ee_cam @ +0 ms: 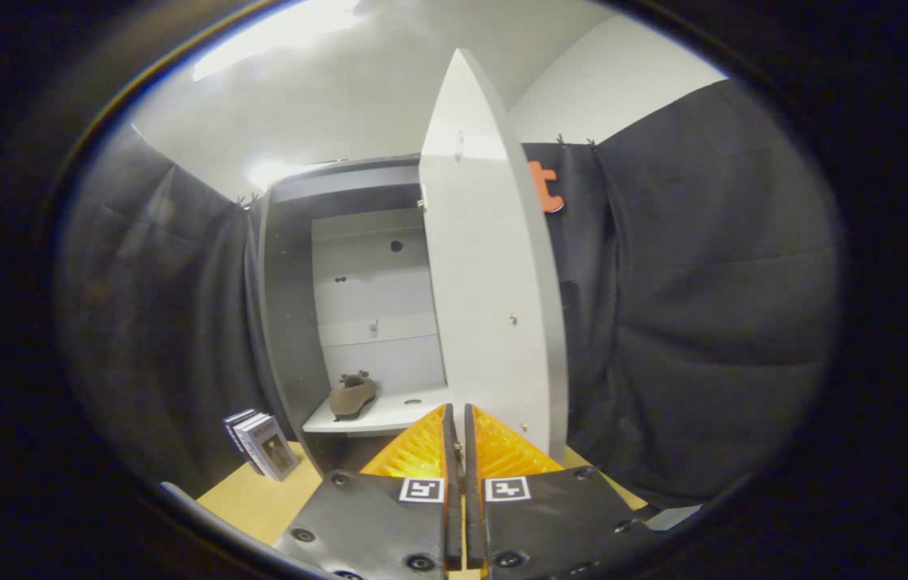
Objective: Open the shoe cabinet door, grab the shoes and put them into the shoe cabinet, then close the shoe cabinet door.
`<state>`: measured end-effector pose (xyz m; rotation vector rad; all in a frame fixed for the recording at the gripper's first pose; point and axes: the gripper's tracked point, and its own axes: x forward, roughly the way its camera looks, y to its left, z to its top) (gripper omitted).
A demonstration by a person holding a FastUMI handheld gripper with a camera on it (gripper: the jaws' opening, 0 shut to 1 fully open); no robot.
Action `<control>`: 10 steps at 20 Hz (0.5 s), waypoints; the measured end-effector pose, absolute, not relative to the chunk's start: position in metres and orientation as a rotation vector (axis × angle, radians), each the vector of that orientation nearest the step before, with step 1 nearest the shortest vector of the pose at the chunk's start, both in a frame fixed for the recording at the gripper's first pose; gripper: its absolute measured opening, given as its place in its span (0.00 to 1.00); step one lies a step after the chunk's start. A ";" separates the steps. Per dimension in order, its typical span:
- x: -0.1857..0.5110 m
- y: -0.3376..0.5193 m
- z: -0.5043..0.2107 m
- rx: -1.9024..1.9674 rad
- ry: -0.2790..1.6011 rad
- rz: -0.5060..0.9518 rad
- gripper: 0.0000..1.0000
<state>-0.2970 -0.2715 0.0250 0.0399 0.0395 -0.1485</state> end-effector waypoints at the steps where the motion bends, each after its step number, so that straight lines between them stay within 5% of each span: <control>1: -0.292 -0.262 0.021 0.028 0.050 -0.131 0.04; 10: -0.242 -0.169 -0.037 0.000 0.161 -0.014 0.10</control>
